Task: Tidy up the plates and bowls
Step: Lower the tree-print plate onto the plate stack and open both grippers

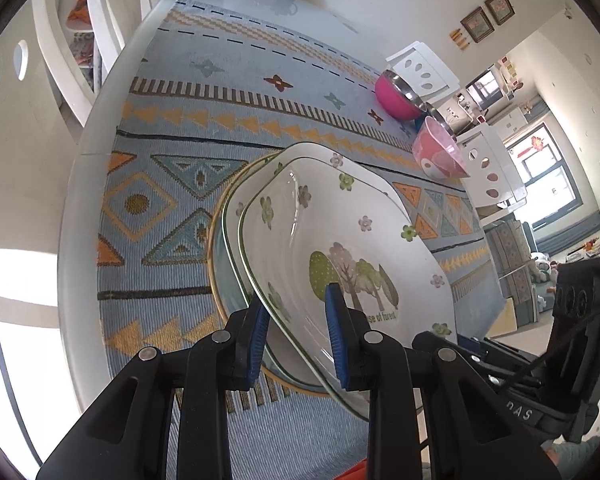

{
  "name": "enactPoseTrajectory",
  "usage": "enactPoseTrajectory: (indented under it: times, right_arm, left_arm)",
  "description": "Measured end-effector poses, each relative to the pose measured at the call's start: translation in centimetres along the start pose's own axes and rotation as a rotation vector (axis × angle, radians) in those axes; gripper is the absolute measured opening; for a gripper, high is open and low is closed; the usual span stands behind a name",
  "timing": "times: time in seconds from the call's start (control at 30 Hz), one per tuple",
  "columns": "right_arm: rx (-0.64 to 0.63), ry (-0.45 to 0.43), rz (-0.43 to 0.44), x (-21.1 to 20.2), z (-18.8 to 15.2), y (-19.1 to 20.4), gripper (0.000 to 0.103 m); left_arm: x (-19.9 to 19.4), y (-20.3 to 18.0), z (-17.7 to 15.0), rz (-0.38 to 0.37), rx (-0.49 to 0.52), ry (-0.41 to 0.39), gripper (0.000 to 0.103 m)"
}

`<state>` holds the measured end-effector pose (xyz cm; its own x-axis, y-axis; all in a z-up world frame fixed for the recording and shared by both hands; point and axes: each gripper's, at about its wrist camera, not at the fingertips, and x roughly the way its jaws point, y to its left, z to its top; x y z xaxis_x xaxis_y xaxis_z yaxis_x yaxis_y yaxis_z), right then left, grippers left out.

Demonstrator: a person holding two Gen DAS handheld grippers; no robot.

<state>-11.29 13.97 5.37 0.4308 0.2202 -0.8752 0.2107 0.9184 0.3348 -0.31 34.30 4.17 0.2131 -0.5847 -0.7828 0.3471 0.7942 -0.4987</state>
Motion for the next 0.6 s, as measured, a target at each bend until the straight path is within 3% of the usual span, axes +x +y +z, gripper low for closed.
enactPoseTrajectory:
  times: [0.33,0.6]
  right_arm:
    - [0.005,0.014,-0.01,0.5,0.2,0.7,0.032]
    - [0.002,0.02,-0.036,0.5,0.4,1.0,0.032]
  left_arm:
    - [0.1,0.7,1.0,0.004,-0.019,0.031,0.024]
    - [-0.5,0.2,2.0,0.075,0.043,0.062,0.026]
